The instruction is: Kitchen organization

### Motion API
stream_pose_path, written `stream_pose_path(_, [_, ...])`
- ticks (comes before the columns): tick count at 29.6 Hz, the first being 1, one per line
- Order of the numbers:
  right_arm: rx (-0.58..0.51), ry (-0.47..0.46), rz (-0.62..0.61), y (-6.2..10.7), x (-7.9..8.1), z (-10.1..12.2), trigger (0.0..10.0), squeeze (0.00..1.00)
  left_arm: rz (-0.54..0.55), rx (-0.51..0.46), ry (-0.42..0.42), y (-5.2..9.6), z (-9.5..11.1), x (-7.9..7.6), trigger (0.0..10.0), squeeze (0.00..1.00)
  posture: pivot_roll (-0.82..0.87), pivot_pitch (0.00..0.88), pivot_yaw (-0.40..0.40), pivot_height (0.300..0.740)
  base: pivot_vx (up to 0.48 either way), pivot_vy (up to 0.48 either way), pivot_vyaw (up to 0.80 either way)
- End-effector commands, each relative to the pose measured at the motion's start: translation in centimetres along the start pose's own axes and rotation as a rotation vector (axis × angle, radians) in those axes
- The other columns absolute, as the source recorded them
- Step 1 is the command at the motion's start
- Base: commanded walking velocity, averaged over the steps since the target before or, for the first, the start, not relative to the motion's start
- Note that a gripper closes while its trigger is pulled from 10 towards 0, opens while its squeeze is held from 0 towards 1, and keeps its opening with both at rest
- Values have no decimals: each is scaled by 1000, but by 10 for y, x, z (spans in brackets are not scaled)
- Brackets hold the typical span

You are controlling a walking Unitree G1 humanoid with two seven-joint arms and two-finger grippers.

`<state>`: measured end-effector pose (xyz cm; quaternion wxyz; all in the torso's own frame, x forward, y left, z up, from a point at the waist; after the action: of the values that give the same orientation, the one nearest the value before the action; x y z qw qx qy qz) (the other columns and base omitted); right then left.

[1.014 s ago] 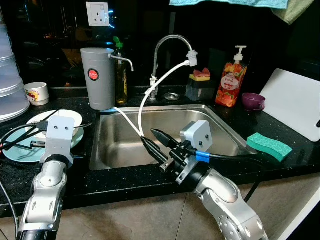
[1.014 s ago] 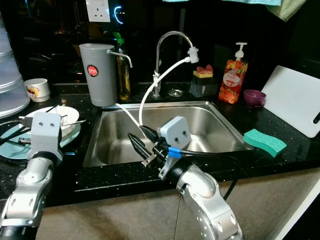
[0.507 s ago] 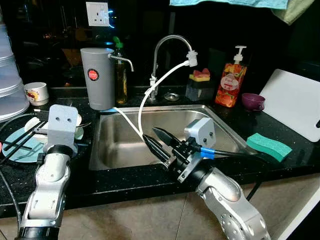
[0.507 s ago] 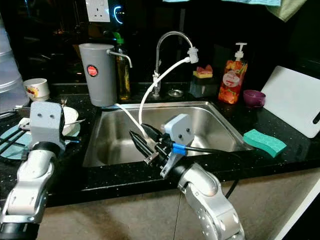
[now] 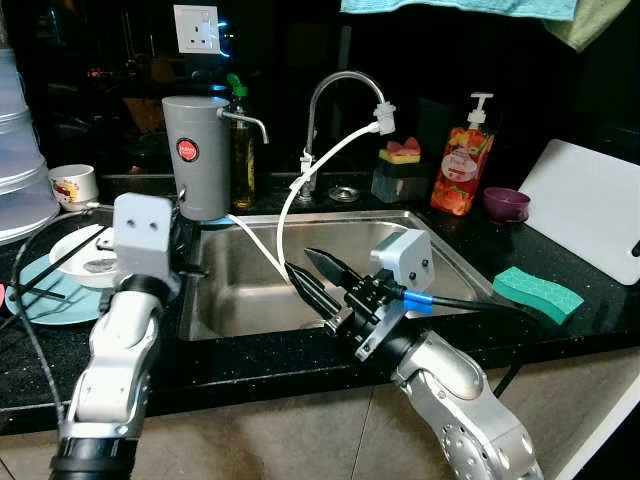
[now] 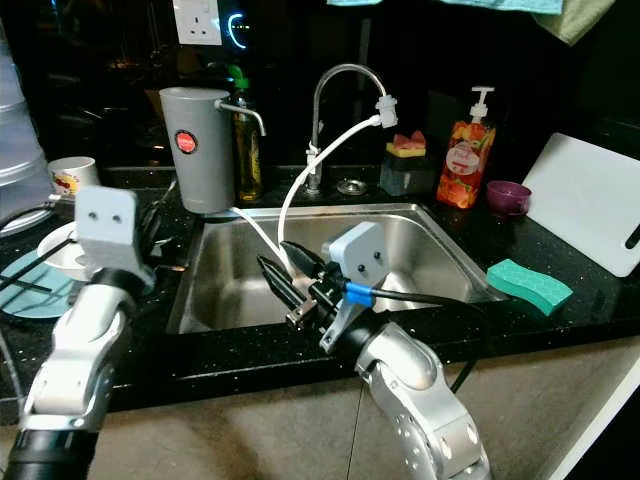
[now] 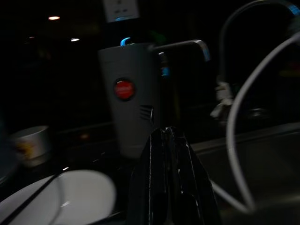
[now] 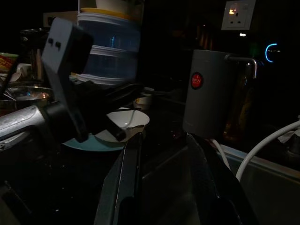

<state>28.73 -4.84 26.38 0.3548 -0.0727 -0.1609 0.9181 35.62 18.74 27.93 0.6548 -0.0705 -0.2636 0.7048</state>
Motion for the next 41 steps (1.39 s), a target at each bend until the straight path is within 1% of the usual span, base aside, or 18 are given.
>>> stream_pose_path(1, [-4,-3,-9,0,-2,2,10000,0,-116,-45,82,-8,12,-26,10000,0,30,0,-67,740,0,0,0])
stream_pose_path(2, [-4,-3,-9,0,-2,2,10000,0,-116,-45,82,-8,12,-26,10000,0,30,0,-67,740,0,0,0])
stream_pose_path(5, [-5,-2,-10,0,-2,3,10000,0,-228,-61,170,-10,21,-48,10000,0,30,0,-67,740,0,0,0])
stream_pose_path(8, [-6,0,-14,0,-3,3,10000,0,-382,-22,346,-6,21,-79,10000,0,16,0,-62,740,0,0,0])
stream_pose_path(9, [-6,0,-14,0,-3,3,10000,0,-382,-22,346,-6,21,-79,10000,0,16,0,-62,740,0,0,0])
stream_pose_path(11, [-9,2,-19,0,-3,4,10000,0,-453,55,460,-5,13,-96,10000,0,8,0,-59,740,0,0,0])
stream_pose_path(18, [-9,5,-22,0,-3,4,10000,0,-434,170,458,-9,-4,-100,10000,0,9,0,-60,740,0,0,0])
stream_pose_path(21, [-11,1,-24,0,-3,5,10000,0,-370,222,370,-14,-19,-95,10000,0,10,0,-62,740,0,0,0])
stream_pose_path(22, [-11,1,-24,0,-3,5,10000,0,-369,225,367,-14,-20,-95,10000,59,10,0,-62,740,0,0,0])
stream_pose_path(23, [-11,1,-23,0,-3,5,10000,0,-366,231,369,-15,-21,-95,10000,341,10,0,-62,740,0,0,0])
stream_pose_path(24, [-12,1,-24,0,-3,5,10000,0,-361,234,374,-15,-22,-95,10000,451,10,0,-62,740,0,0,0])
stream_pose_path(25, [-12,0,-24,0,-3,5,10000,0,-355,235,389,-16,-22,-95,10000,1000,10,0,-62,740,0,0,0])
stream_pose_path(30, [-14,-1,-26,0,-3,5,10000,0,-333,181,470,-22,-13,-92,10000,1000,4,0,-59,740,0,0,0])
stream_pose_path(32, [-15,-3,-31,0,-3,5,10000,0,-280,79,537,-28,6,-80,10000,1000,2,0,-56,740,0,0,0])
stream_pose_path(34, [-16,-4,-33,0,-3,5,10000,0,-263,48,555,-30,12,-77,10000,1000,2,0,-56,740,0,0,0])
stream_pose_path(35, [-17,-6,-34,1,-2,5,10000,0,-244,-3,522,-32,22,-70,10000,0,3,0,-56,740,0,0,0])
stream_pose_path(38, [-17,-7,-34,1,-2,5,10000,0,-234,-14,487,-32,24,-67,10000,0,3,0,-56,740,0,0,0])
stream_pose_path(41, [-19,-10,-35,0,-2,5,10000,0,-176,-2,356,-34,21,-56,10000,0,6,0,-57,740,0,0,0])
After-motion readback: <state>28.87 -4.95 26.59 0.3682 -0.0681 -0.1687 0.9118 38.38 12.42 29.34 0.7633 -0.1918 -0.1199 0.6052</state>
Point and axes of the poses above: a point about 5 cm out from each wrist's last joint towards the gripper, its own y axis pointing back from the gripper into the wrist, its own z axis along the axis of the wrist's last joint, x = y × z, the point moved 3 cm from there along -y, pointing out of the wrist towards the gripper, and after that the axes turned 6 degrees about -y, right-handed, at the moved point
